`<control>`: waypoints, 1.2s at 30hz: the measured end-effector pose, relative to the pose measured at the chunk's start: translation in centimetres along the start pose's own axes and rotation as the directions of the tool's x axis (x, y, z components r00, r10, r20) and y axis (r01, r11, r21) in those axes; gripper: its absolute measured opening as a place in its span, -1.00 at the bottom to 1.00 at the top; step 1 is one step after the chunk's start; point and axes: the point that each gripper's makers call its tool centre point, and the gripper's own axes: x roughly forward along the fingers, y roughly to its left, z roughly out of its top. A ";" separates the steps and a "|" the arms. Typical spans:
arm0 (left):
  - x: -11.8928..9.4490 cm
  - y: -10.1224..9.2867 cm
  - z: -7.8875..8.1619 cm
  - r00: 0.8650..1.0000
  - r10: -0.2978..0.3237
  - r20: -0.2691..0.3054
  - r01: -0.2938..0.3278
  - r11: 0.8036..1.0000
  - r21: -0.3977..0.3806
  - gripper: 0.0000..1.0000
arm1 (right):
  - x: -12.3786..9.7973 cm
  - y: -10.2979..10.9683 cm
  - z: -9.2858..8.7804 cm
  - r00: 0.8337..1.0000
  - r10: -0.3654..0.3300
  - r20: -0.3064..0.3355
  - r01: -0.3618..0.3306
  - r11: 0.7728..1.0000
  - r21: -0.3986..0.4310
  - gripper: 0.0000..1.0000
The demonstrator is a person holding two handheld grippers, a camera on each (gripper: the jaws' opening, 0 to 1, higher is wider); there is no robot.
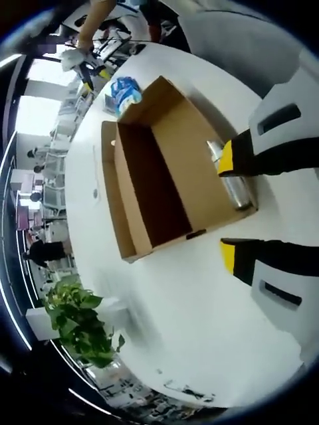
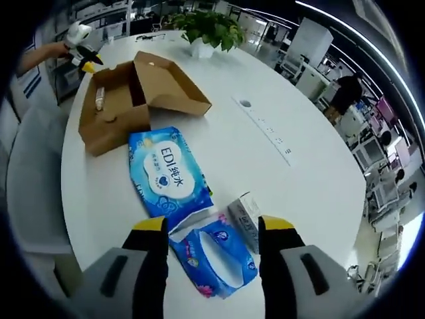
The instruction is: Operate the shoe box by opening the lid, removing the specified soft item, and placing it in the target area until the item is outside and the box remains undamaged.
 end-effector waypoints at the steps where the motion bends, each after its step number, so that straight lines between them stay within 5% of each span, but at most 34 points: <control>1: -0.1 -0.1 0.1 1.000 -0.008 0.000 0.008 1.000 0.007 -0.22 | -0.1 0.3 0.0 1.000 -0.001 0.005 0.001 1.000 0.010 0.11; 9: -0.3 -0.3 1.4 0.996 -0.087 -0.036 0.091 0.986 0.140 -0.10 | -1.5 2.5 0.6 0.998 -0.037 0.057 0.031 0.994 0.103 0.31; 22: -0.1 -1.2 2.8 0.979 -0.195 -0.064 0.205 0.951 0.231 0.07 | -3.7 6.4 1.4 0.982 -0.109 0.151 0.067 0.963 0.260 0.57; 36: 1.6 -2.1 3.5 0.946 -0.279 -0.166 0.321 0.879 0.354 0.28 | -4.9 9.9 2.5 0.956 -0.153 0.250 0.065 0.942 0.330 0.84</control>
